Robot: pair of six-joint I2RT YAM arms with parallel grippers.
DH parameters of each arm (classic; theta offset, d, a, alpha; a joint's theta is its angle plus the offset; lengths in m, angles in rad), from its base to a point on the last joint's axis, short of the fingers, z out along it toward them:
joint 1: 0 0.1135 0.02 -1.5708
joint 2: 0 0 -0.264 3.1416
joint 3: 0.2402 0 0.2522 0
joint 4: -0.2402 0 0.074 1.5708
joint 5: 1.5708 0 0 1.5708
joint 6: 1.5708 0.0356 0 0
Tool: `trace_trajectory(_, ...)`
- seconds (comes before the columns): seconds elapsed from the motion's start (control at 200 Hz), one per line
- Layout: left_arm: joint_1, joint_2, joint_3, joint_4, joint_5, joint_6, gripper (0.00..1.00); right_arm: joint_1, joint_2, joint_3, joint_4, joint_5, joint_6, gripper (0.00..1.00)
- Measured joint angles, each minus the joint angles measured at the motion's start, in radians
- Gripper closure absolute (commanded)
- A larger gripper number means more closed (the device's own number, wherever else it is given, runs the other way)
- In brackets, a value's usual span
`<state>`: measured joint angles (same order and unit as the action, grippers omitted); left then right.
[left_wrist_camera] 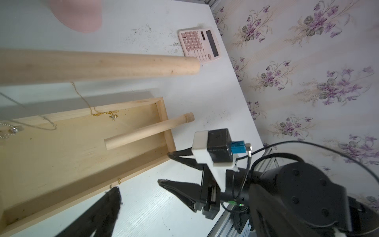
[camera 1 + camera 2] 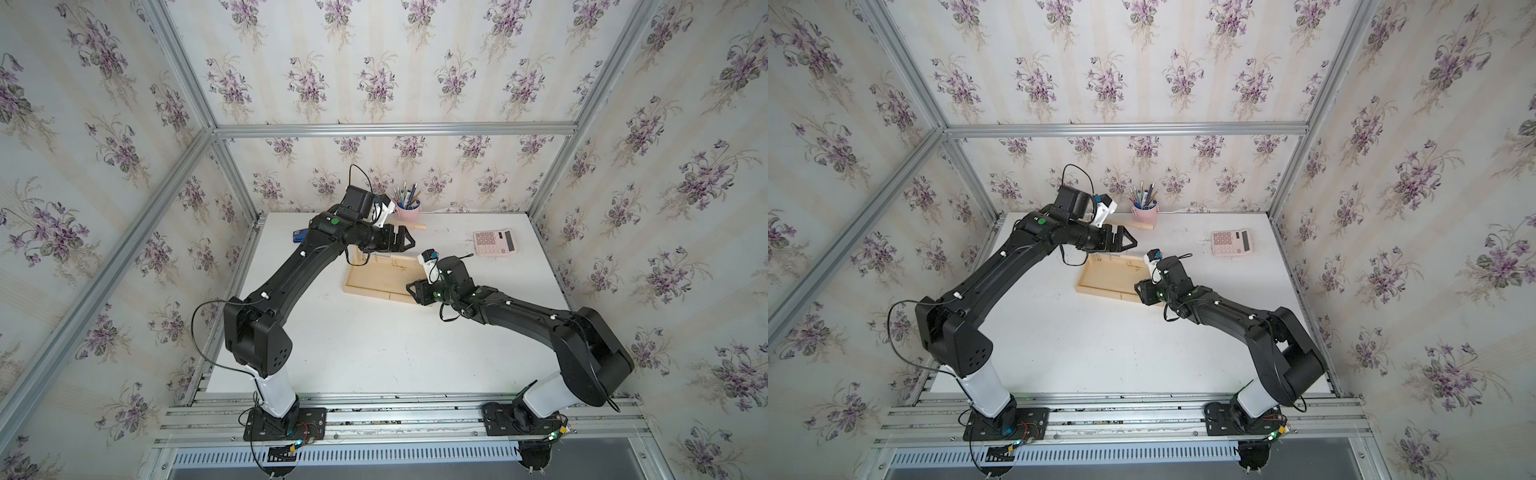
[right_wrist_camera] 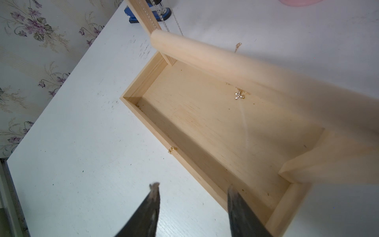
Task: Hang the necklace on the jewelry display stand
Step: Hang the necklace on the stand, then reset both arms
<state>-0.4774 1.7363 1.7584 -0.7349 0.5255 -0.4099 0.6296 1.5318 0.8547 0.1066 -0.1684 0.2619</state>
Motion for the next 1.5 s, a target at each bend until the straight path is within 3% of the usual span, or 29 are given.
trace_trajectory(0.25,-0.001,-0.197,-0.221,0.015,-0.222,0.079,0.0,0.034,-0.098,0.092,-0.077,0.137,-0.029,0.45)
trace_trajectory(0.609,0.034,-0.396,-0.458,0.048,-0.511,0.114,0.0,0.038,-0.145,0.208,-0.157,0.564,-0.105,0.25)
trace_trajectory(0.739,0.079,-0.49,-0.57,0.148,-0.6,0.119,0.0,-0.003,-0.16,0.15,-0.142,0.644,-0.108,0.3)
trace_trajectory(0.754,0.081,-0.497,-0.585,0.164,-0.605,0.124,0.0,-0.008,-0.167,0.136,-0.137,0.651,-0.109,0.27)
trace_trajectory(0.774,0.084,-0.509,-0.61,0.189,-0.606,0.133,0.0,-0.017,-0.184,0.106,-0.115,0.664,-0.111,0.06)
trace_trajectory(0.784,0.085,-0.513,-0.62,0.198,-0.606,0.137,0.0,-0.023,-0.196,0.085,-0.102,0.673,-0.113,0.02)
trace_trajectory(0.844,0.101,-0.53,-0.682,0.255,-0.602,0.163,0.0,-0.042,-0.265,-0.034,-0.005,0.712,-0.143,0.0)
trace_trajectory(0.954,0.198,-0.547,-0.782,0.361,-0.573,0.197,0.0,-0.138,-0.414,-0.253,0.189,0.689,-0.198,0.0)
trace_trajectory(1.084,0.336,-0.522,-0.835,0.462,-0.525,0.228,0.0,-0.267,-0.492,-0.348,0.32,0.647,-0.185,0.0)
trace_trajectory(1.314,0.427,-0.448,-0.952,0.675,-0.494,0.329,0.0,-0.349,-0.488,-0.492,0.472,0.573,-0.191,0.0)
trace_trajectory(1.499,0.462,-0.35,-1.065,0.859,-0.465,0.424,0.0,-0.413,-0.378,-0.558,0.62,0.547,-0.194,0.0)
